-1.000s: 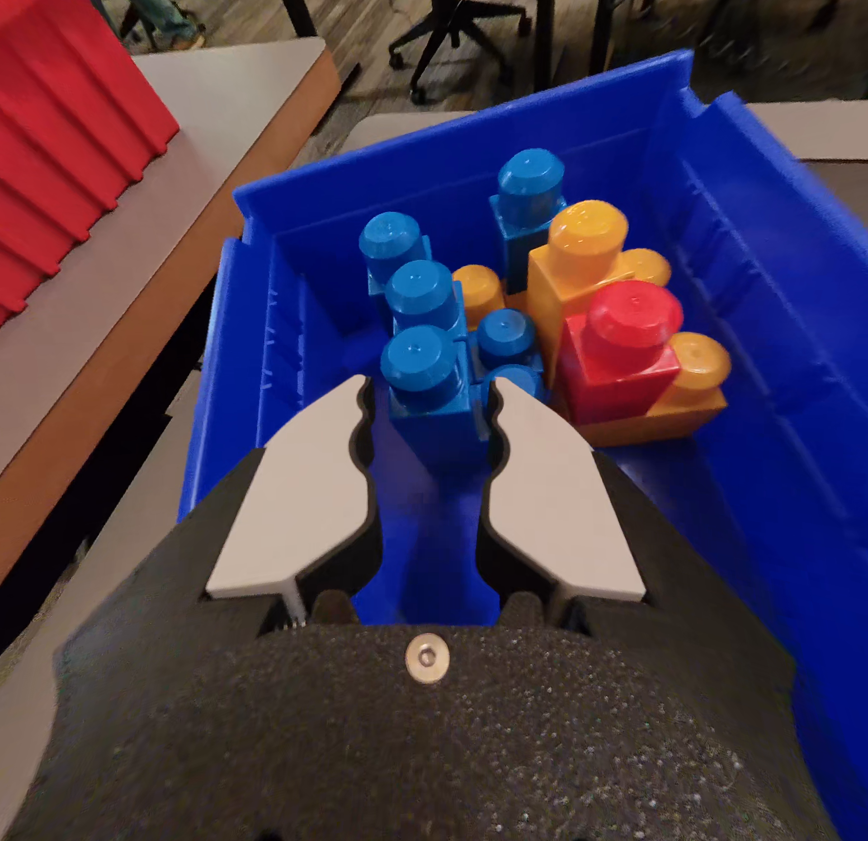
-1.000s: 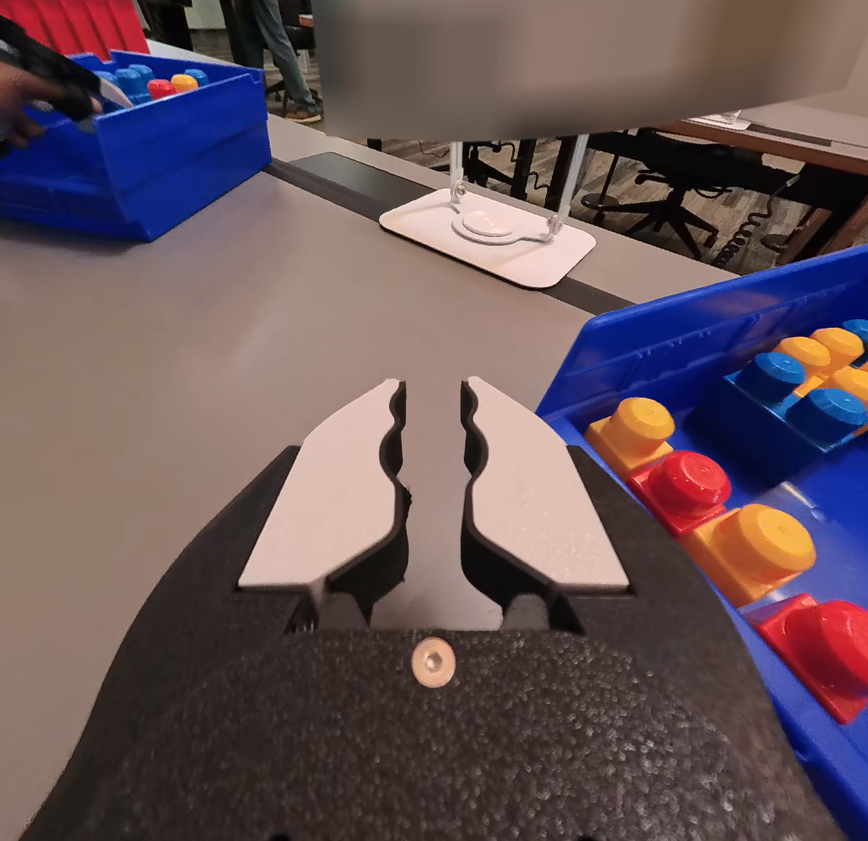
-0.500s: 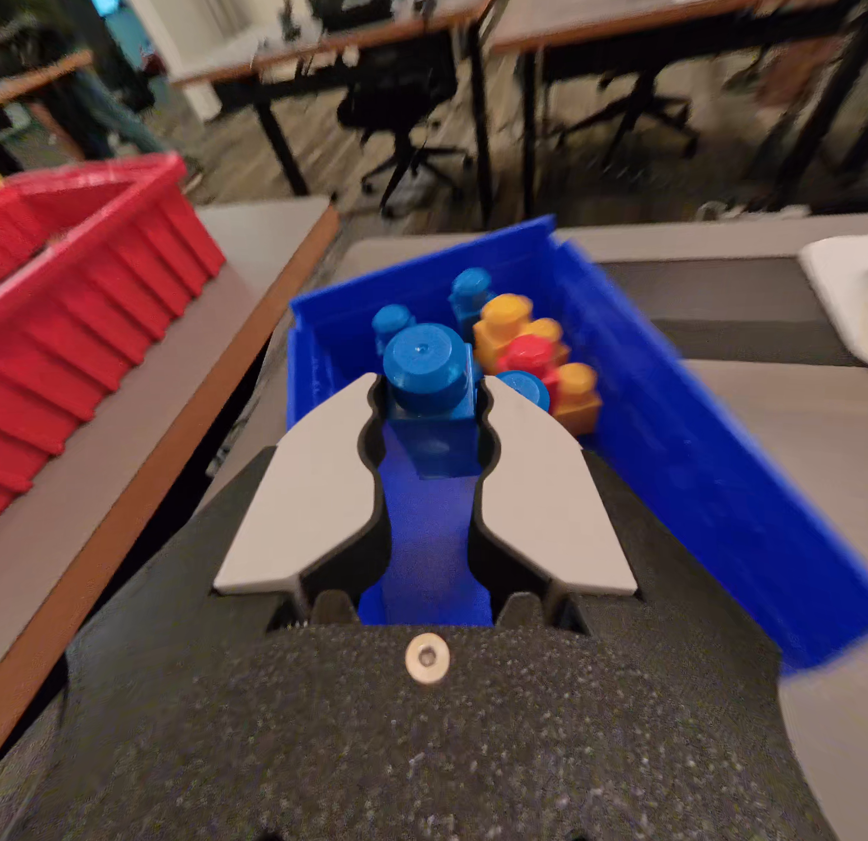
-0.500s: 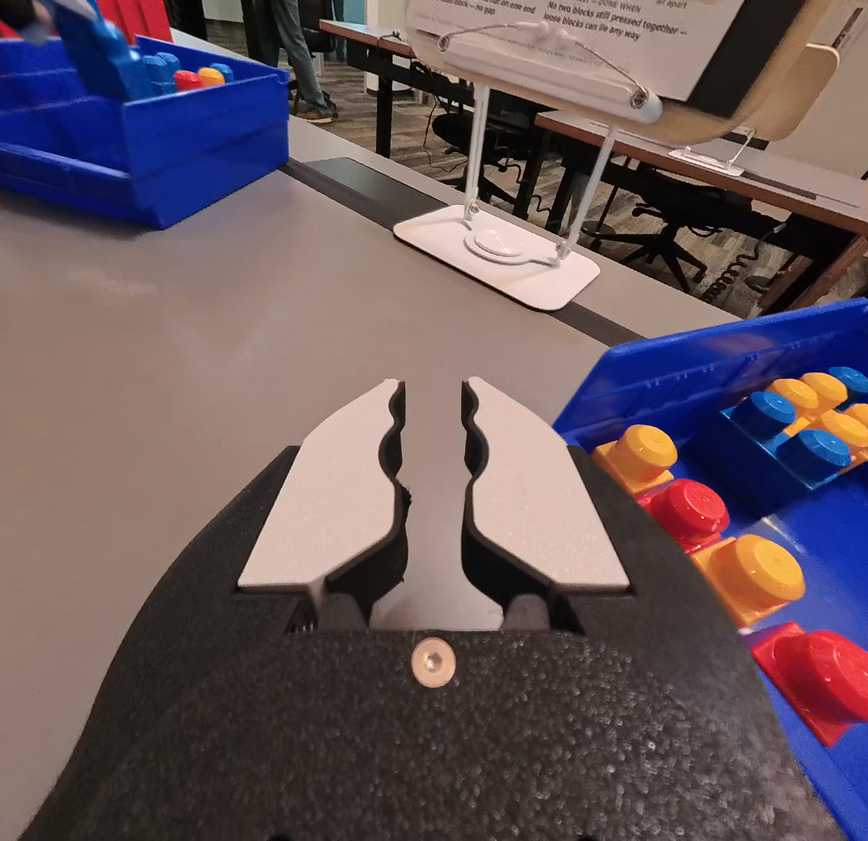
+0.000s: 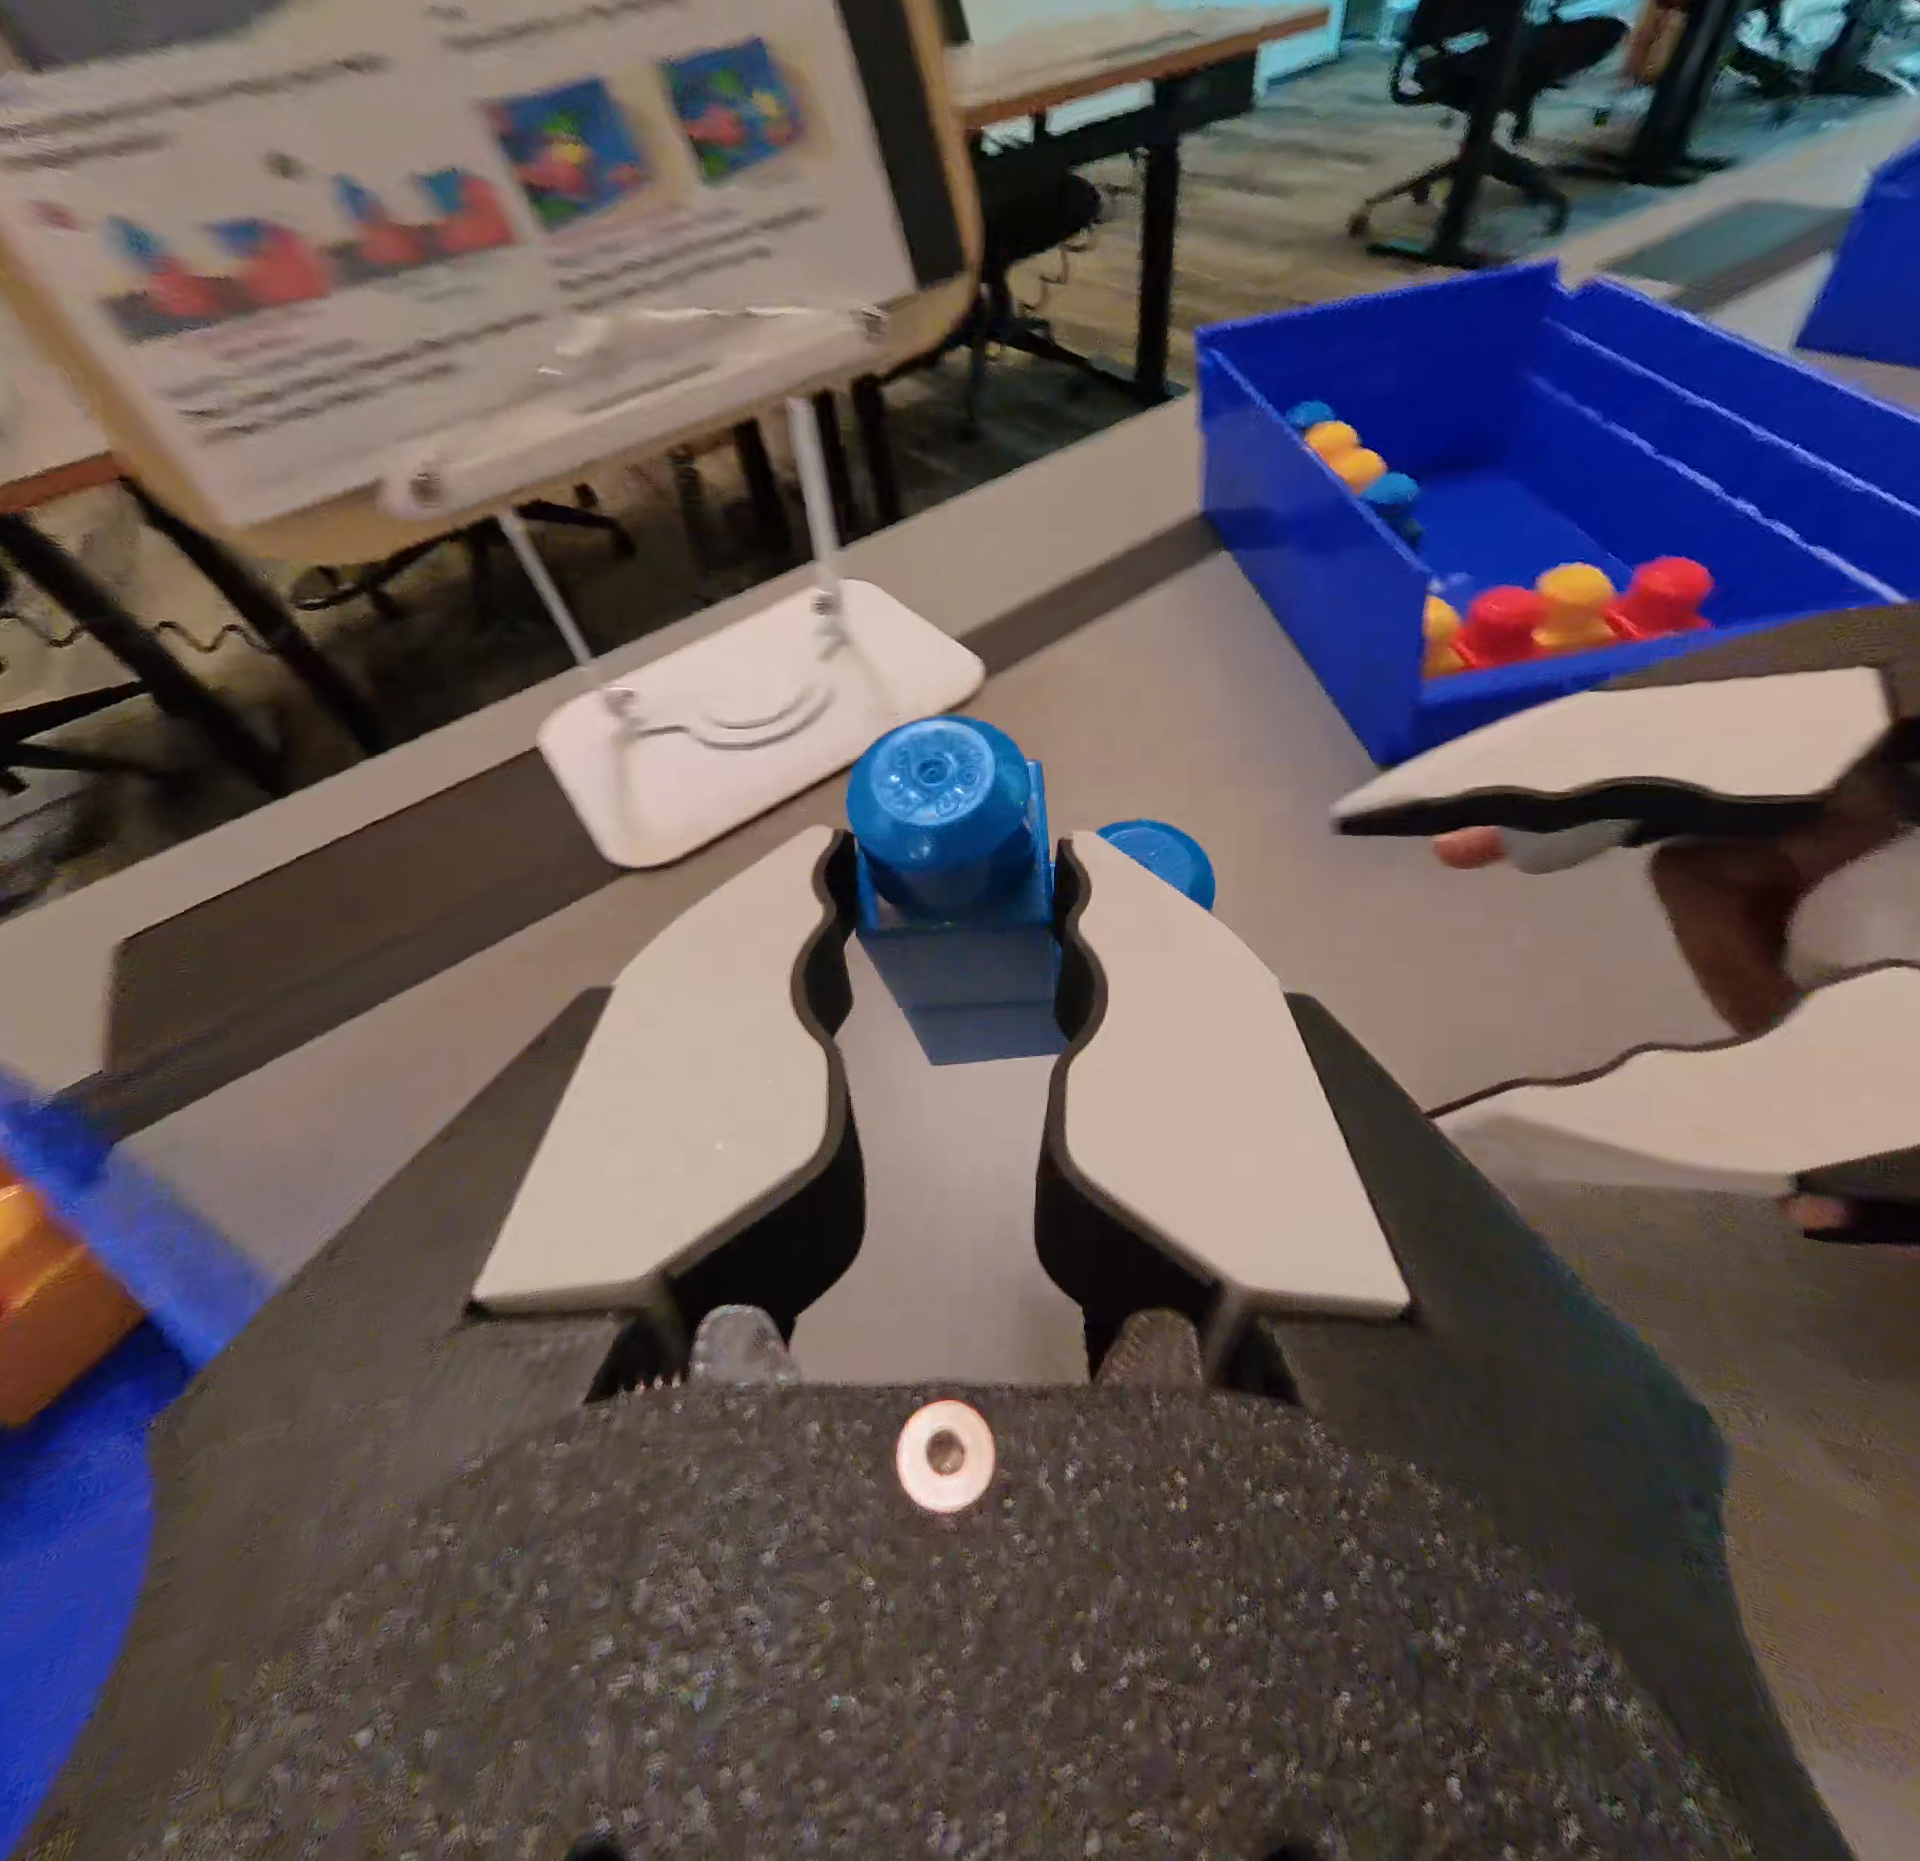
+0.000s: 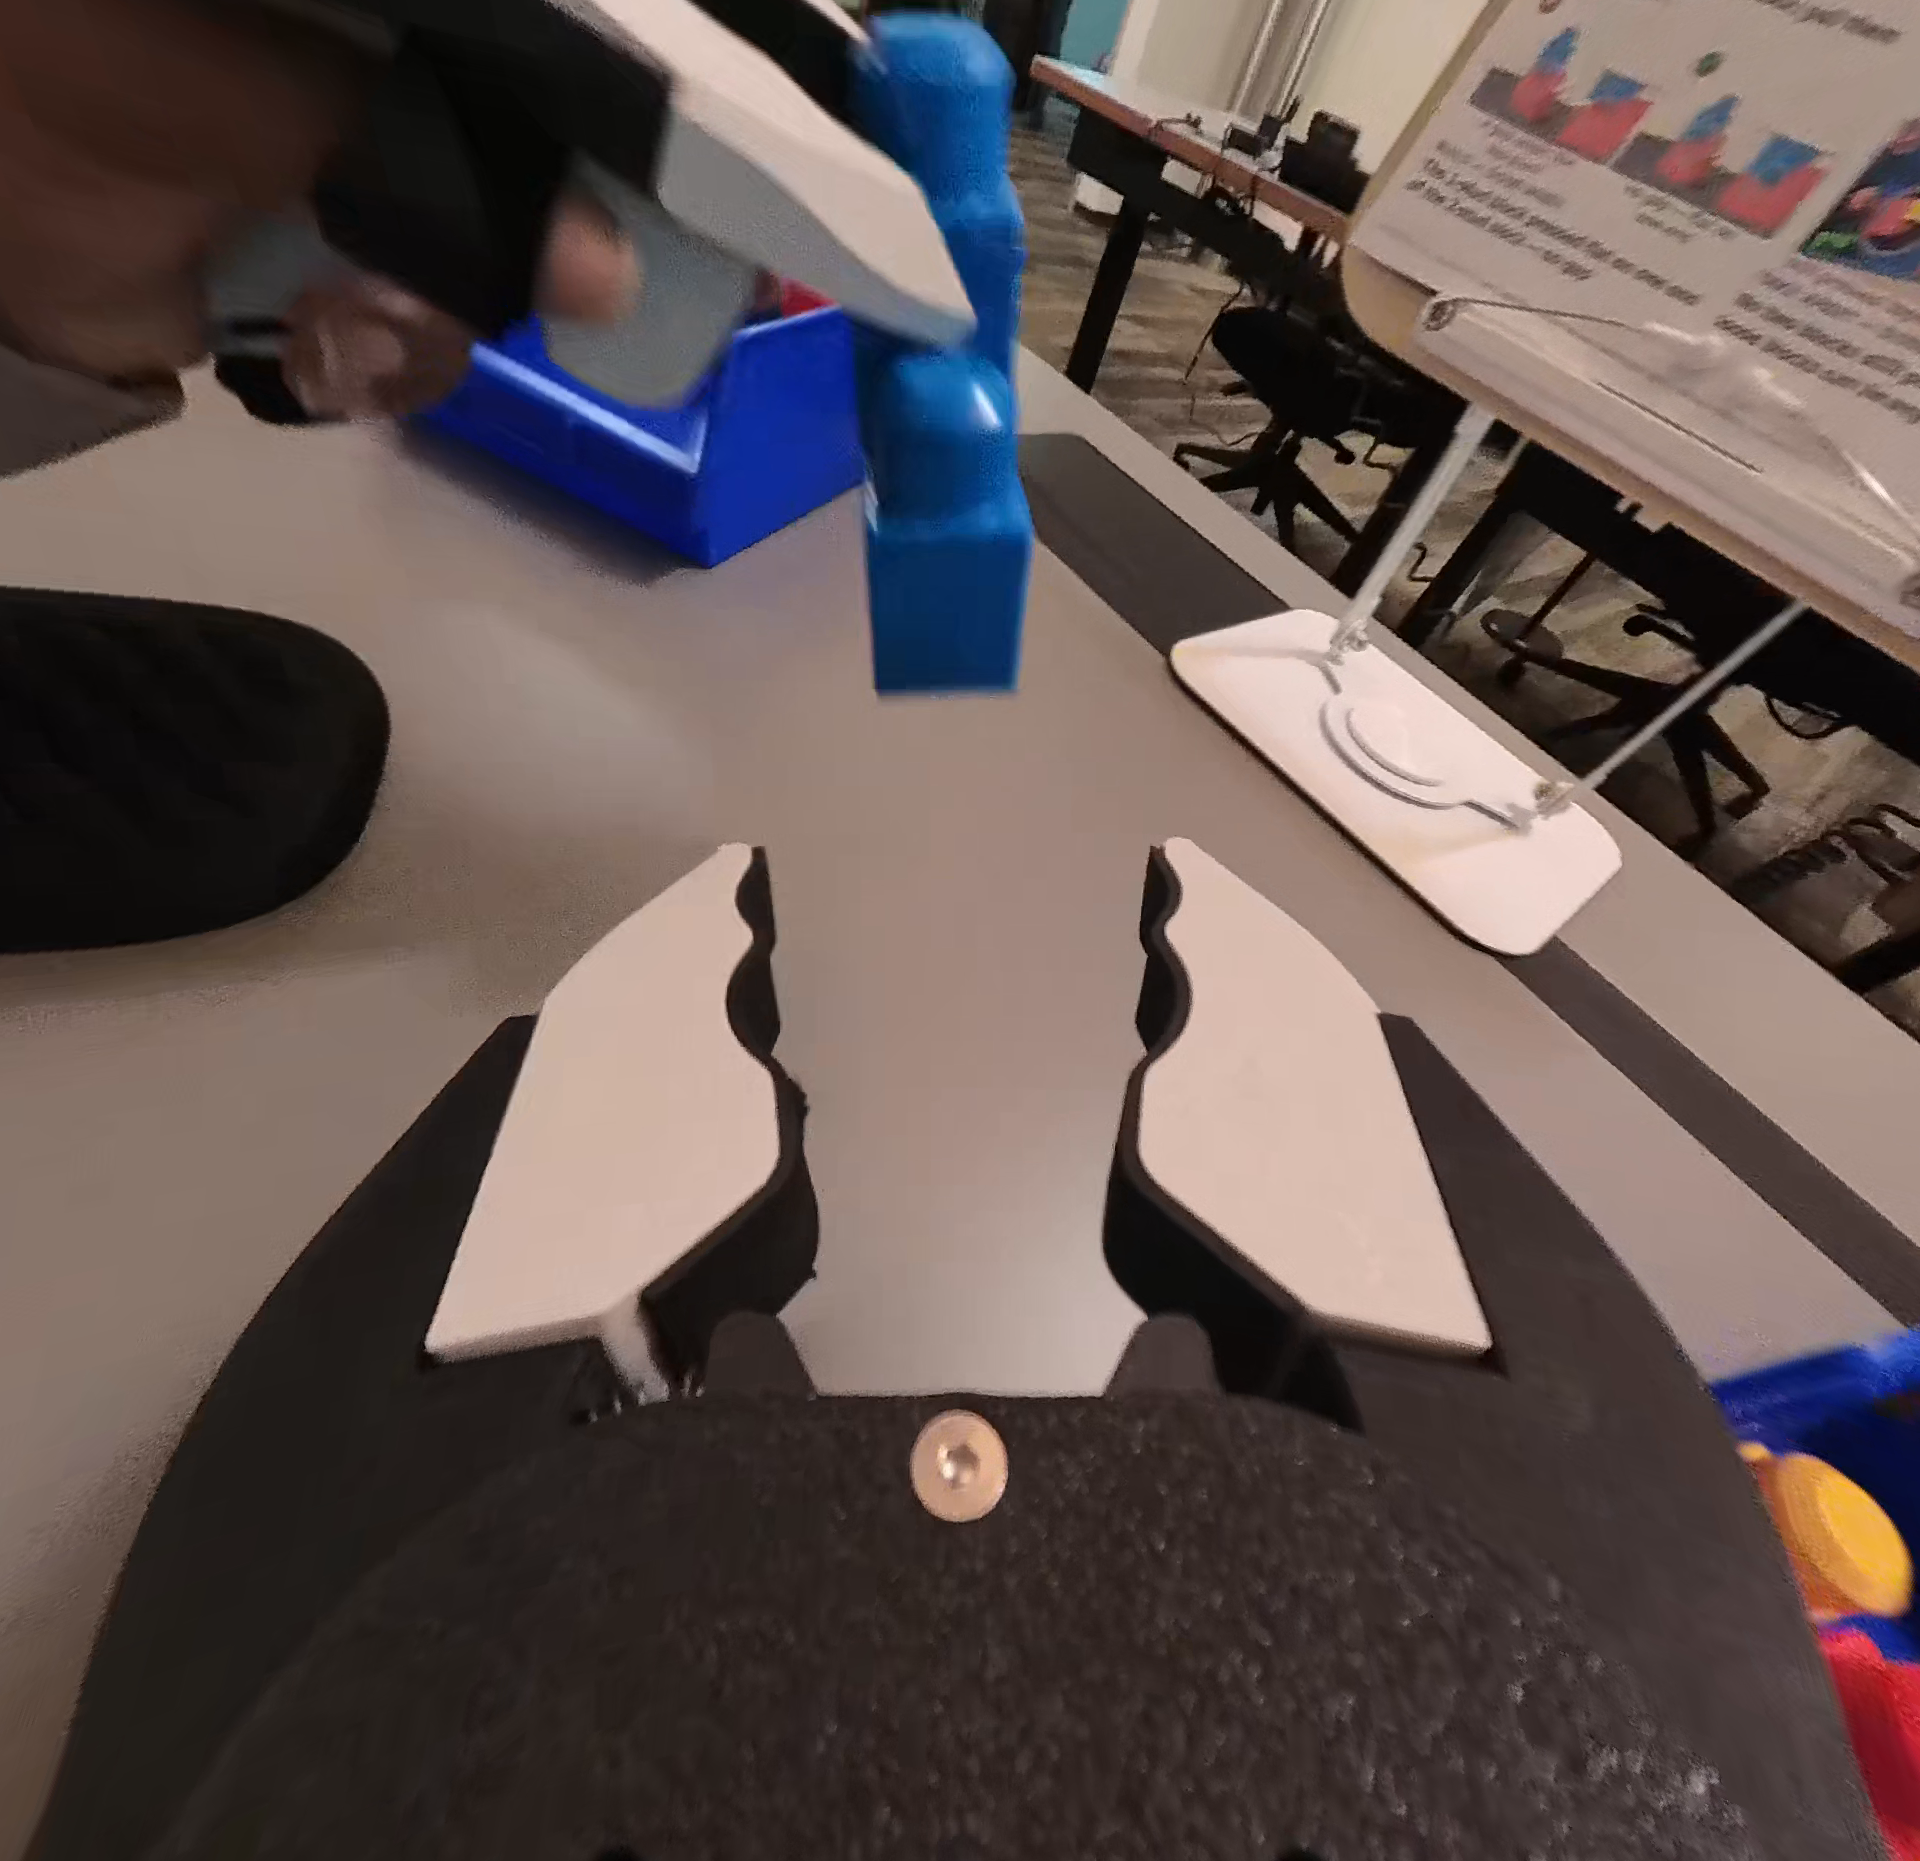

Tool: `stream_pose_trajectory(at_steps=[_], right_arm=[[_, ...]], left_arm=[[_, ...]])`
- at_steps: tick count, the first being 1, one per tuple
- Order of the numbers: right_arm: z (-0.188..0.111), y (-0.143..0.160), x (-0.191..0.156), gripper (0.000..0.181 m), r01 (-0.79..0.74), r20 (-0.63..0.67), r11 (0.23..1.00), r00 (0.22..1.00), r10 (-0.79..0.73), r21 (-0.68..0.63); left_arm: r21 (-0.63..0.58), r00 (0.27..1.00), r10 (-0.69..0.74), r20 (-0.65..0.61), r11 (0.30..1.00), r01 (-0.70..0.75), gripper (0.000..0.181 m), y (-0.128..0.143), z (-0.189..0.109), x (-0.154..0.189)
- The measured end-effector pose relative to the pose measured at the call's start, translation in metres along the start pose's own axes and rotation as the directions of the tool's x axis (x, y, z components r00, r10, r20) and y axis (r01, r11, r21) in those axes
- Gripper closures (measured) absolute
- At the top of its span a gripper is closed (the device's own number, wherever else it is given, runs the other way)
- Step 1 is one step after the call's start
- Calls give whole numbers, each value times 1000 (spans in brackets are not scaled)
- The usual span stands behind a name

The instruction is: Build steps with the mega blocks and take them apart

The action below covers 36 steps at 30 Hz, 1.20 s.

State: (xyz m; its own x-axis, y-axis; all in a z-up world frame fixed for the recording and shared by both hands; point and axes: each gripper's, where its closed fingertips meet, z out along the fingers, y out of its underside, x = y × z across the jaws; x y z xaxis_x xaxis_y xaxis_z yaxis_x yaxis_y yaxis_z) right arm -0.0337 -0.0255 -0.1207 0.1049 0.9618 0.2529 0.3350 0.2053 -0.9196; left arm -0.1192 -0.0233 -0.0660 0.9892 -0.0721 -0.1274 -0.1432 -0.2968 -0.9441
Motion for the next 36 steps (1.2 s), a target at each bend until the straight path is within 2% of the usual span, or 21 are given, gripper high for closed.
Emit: stream_pose_trajectory(at_steps=[5, 7, 8, 9, 11, 15, 17, 18, 22, 26, 28, 33, 36], right_arm=[[16, 6, -5, 114, -2, -3, 999, 1000, 2, -44], [19, 11, 0, 124, -3, -30, 998, 1000, 1, -63], [19, 14, 3, 137, 2, -47, 997, 999, -5, -74], [19, 16, 6, 142, 7, -57, 997, 998, -11, -74], [17, 16, 9, 143, 4, -59, 998, 998, -7, -57], [8, 5, 15, 144, -83, 3, 994, 997, 83, 77], [-4, -7, 22, 144, -163, 75, 967, 986, 152, 194], [-13, -14, 26, 145, -207, 121, 943, 976, 181, 260], [-45, -38, 33, 146, -371, 314, 820, 917, 247, 437], [-38, -25, 28, 146, -415, 355, 827, 891, 284, 379], [-41, -28, 29, 146, -448, 379, 801, 875, 301, 397], [-64, -53, 41, 146, -612, 510, 623, 778, 366, 487], [-71, -65, 38, 146, -703, 605, 519, 700, 380, 487]], left_arm=[[-55, 994, 58, -90, 996, -63, 145, 12, 25, 43], [-57, 992, 68, -109, 996, -74, 145, 13, 29, 52], [-52, 991, 69, -116, 996, -75, 145, 12, 30, 56], [-45, 990, 76, -116, 996, -82, 145, 11, 31, 58], [-15, 988, 74, -135, 997, -76, 145, 7, 30, 62], [124, 969, 46, -242, 992, -16, 143, -14, 20, 71], [172, 952, 19, -305, 984, 36, 129, -20, 13, 69], [185, 936, -14, -351, 979, 84, 128, -22, 11, 68], [148, 781, -177, -599, 934, 325, 116, -19, 5, 80], [67, 689, -231, -687, 924, 376, 118, 6, 18, 88], [19, 640, -265, -721, 916, 401, 116, 19, 21, 89], [-36, 510, -297, -807, 887, 461, 116, 26, 21, 110], [-8, 425, -256, -868, 863, 505, 123, 8, 10, 134]])
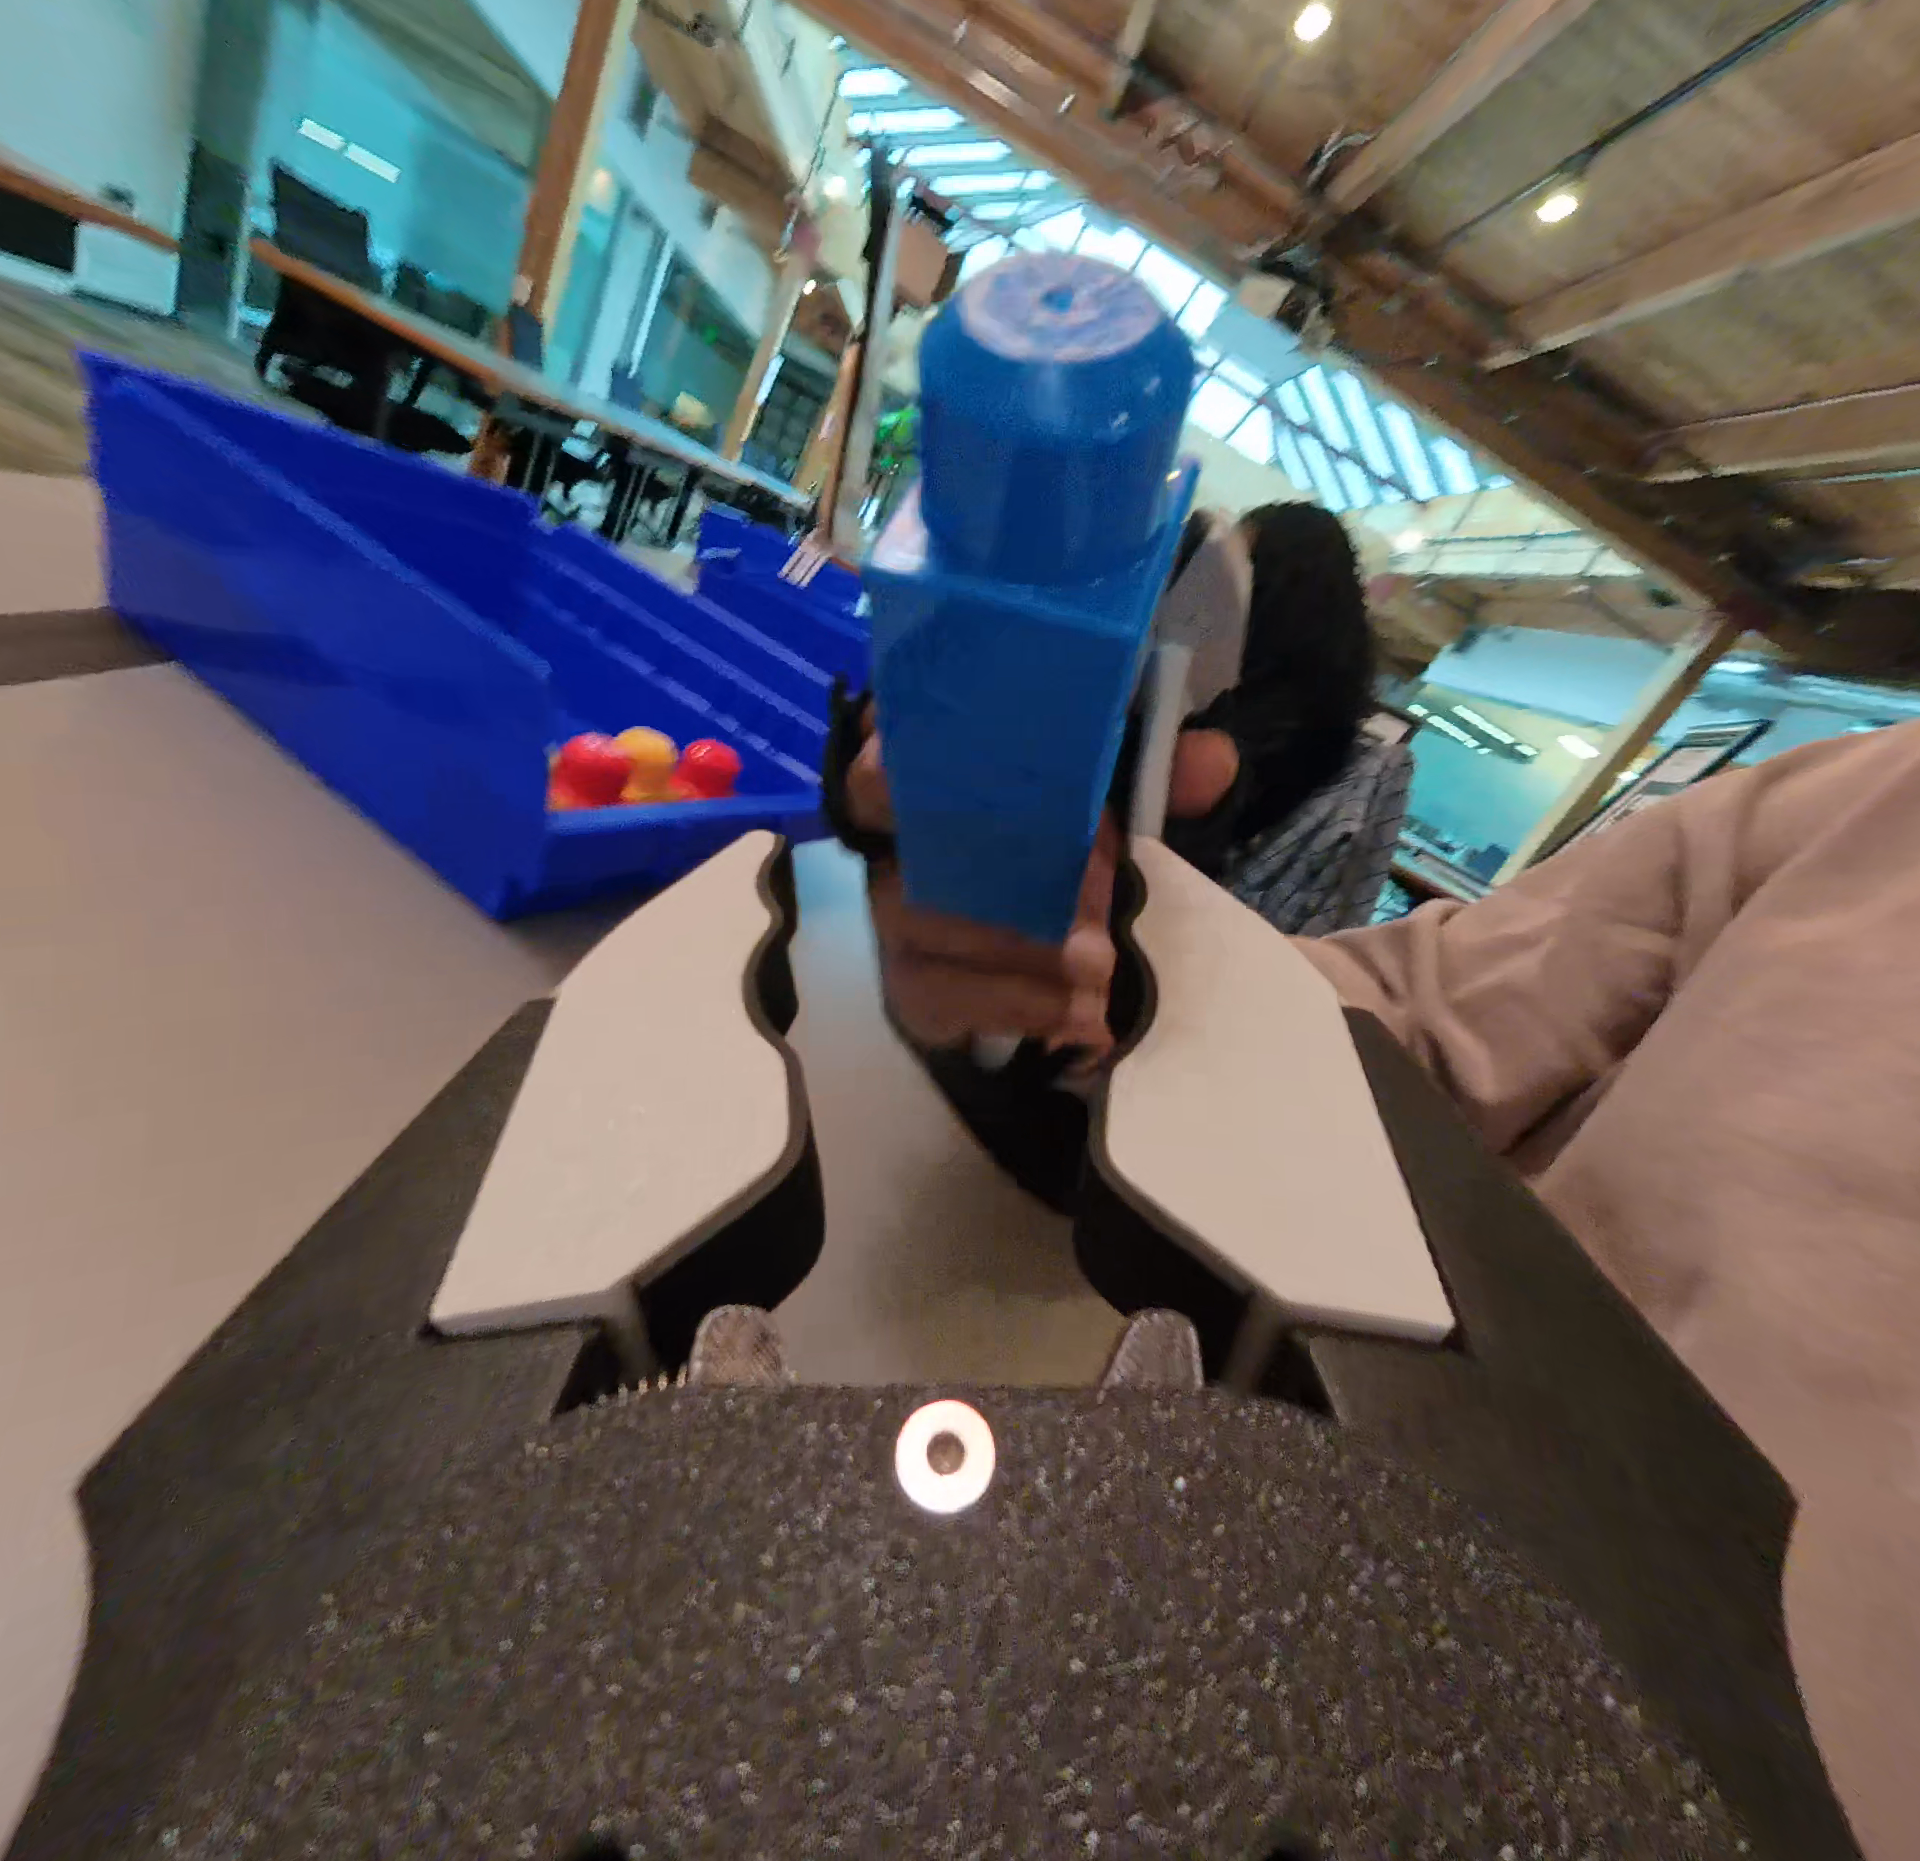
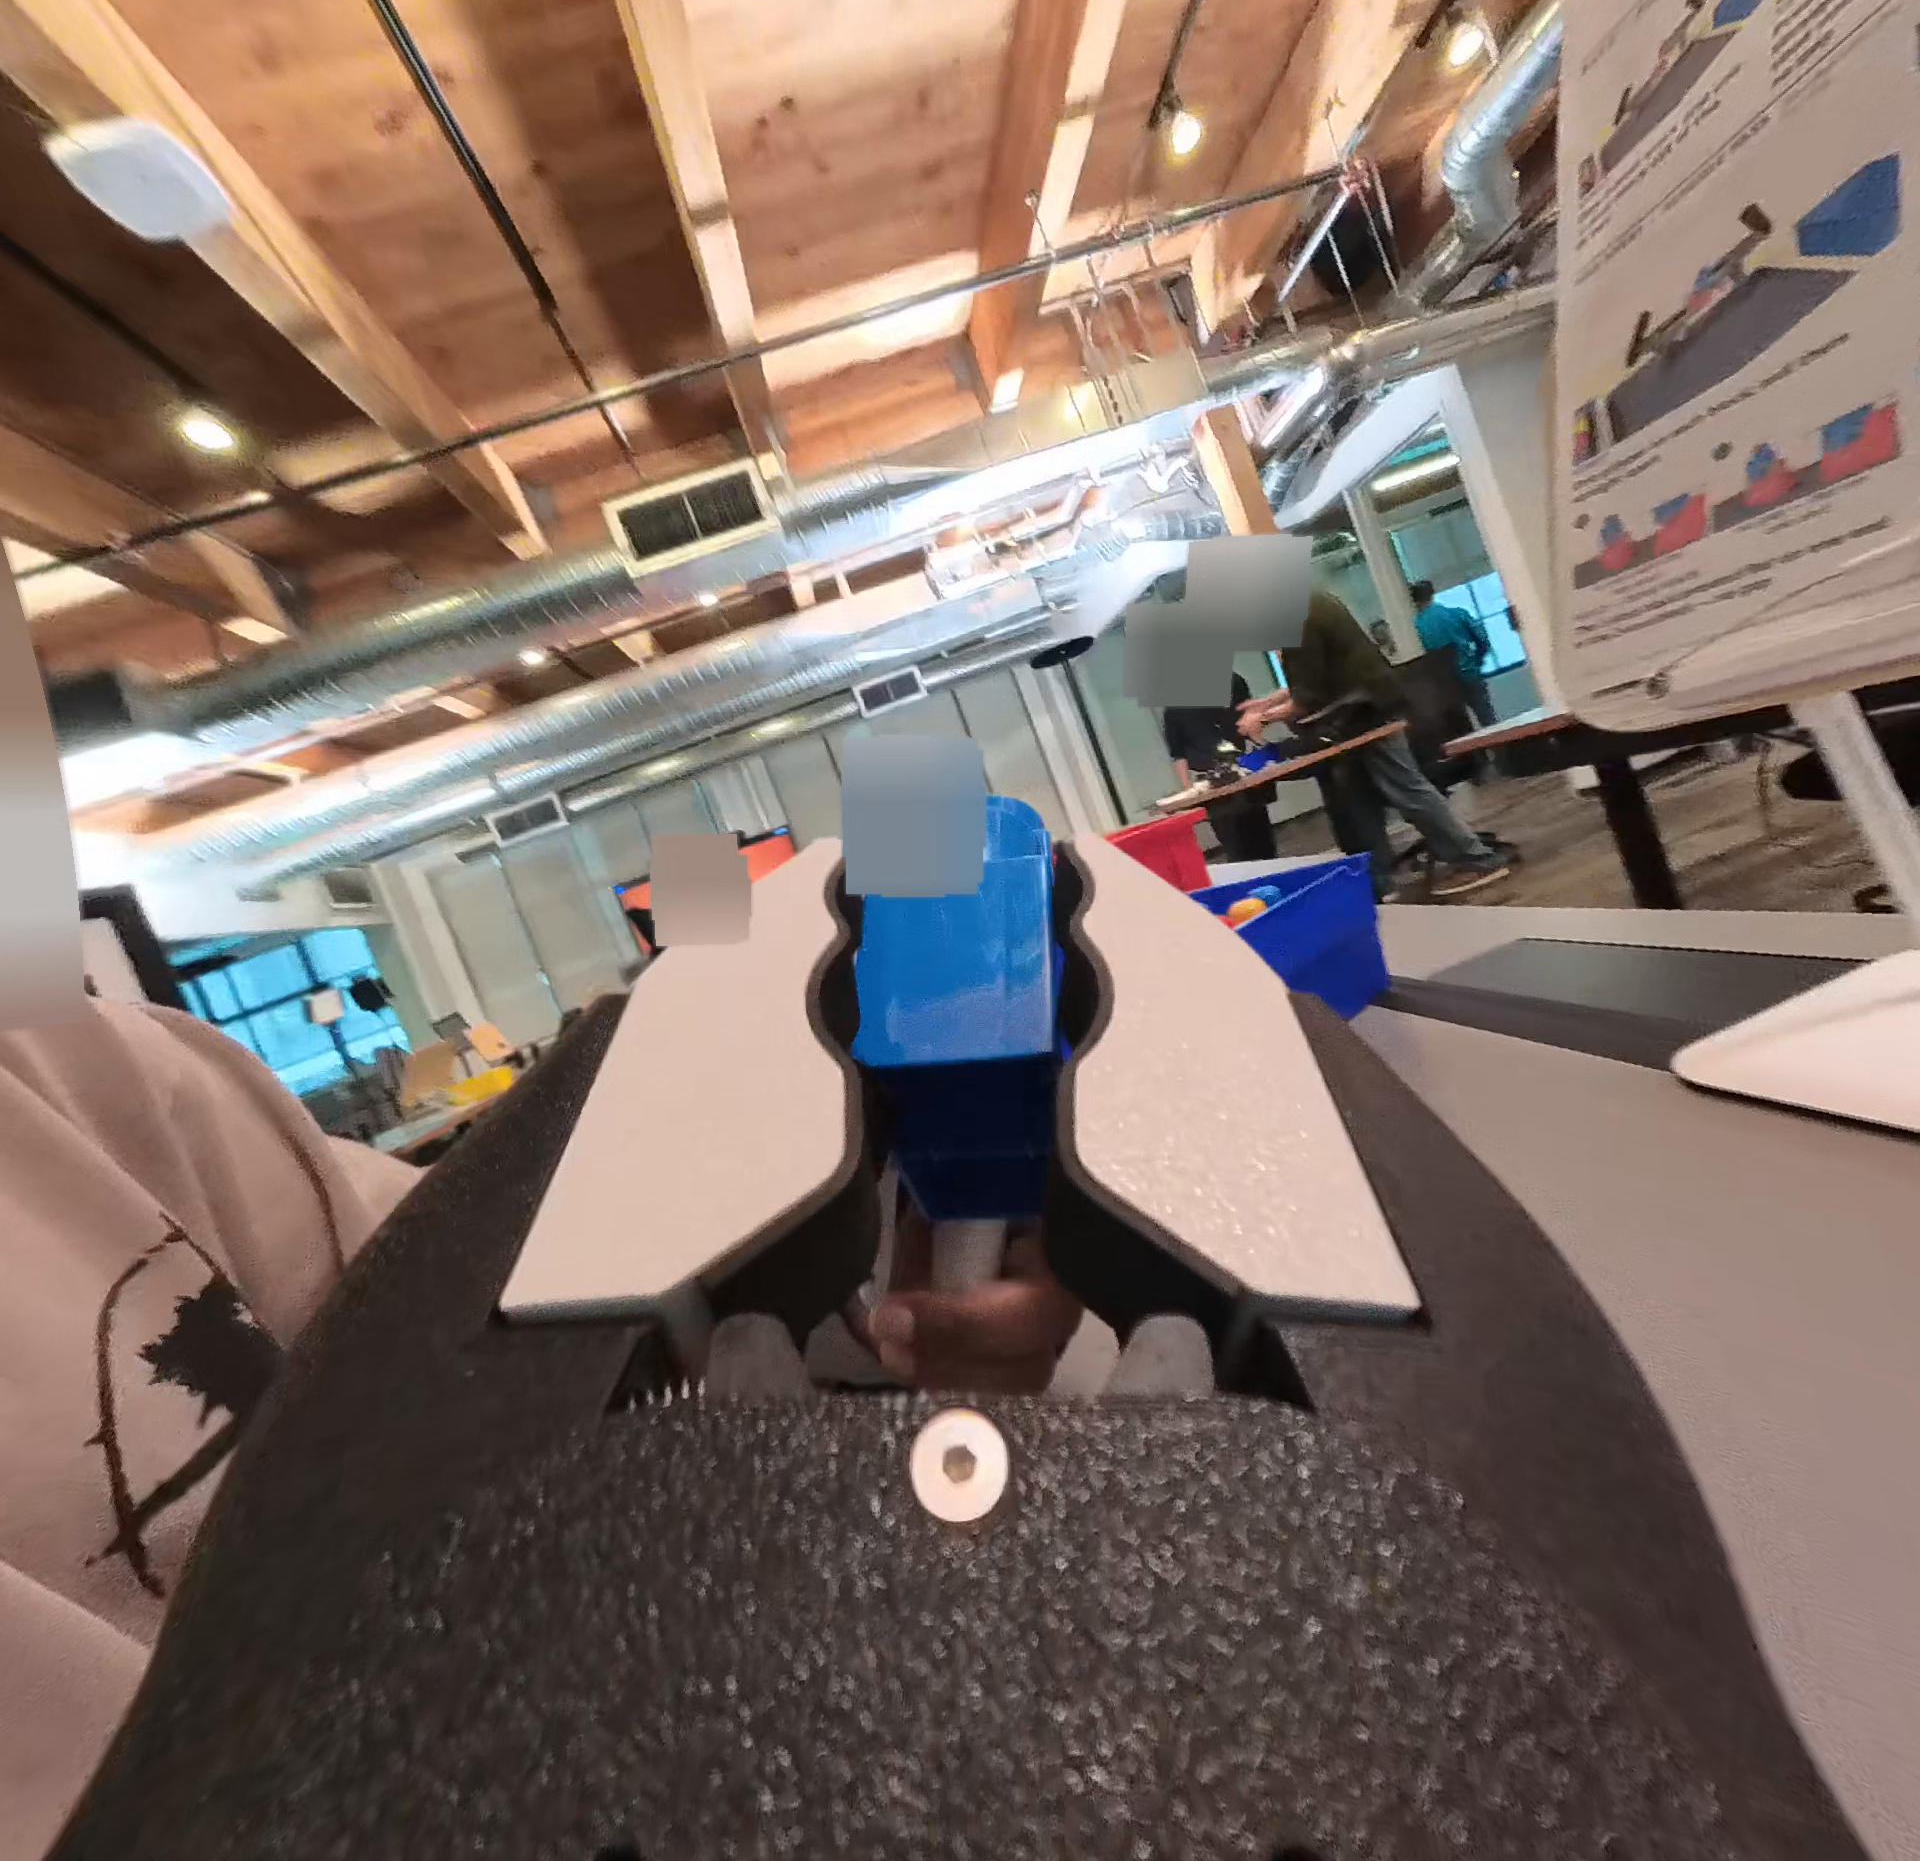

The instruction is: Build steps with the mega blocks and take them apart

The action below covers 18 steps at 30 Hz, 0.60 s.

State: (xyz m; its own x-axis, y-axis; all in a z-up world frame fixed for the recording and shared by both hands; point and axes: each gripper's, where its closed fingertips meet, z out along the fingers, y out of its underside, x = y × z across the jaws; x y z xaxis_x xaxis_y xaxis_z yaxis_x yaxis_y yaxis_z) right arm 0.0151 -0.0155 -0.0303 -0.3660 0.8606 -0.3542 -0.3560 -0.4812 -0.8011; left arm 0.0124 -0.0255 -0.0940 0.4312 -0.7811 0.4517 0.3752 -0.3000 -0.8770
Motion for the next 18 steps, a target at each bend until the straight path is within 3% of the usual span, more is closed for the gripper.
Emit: stream_pose_trajectory(at_steps=[2, 5, 8, 12, 18], right_arm=[[3, 6, -2, 146, 4, 9, 1000, 1000, -4, -14], [1, 9, -3, 146, 17, 17, 999, 1000, -16, -46], [-3, 26, -4, 146, 88, 53, 973, 996, -79, -212], [-21, 64, 15, 147, 282, 81, 776, 954, -287, -565], [-21, 56, 13, 135, 387, 133, 667, 907, -400, -636]], left_arm=[[36, 999, 27, -32, 999, -26, 141, -7, 7, 11], [-2, 997, 82, -7, 997, -82, 142, -11, 1, 13], [-102, 977, 209, 33, 973, -205, 143, -11, -14, 13], [-317, 913, 394, 107, 884, -345, 144, -1, -34, 1], [-587, 838, 536, 102, 712, -385, 144, 36, -43, -18]])
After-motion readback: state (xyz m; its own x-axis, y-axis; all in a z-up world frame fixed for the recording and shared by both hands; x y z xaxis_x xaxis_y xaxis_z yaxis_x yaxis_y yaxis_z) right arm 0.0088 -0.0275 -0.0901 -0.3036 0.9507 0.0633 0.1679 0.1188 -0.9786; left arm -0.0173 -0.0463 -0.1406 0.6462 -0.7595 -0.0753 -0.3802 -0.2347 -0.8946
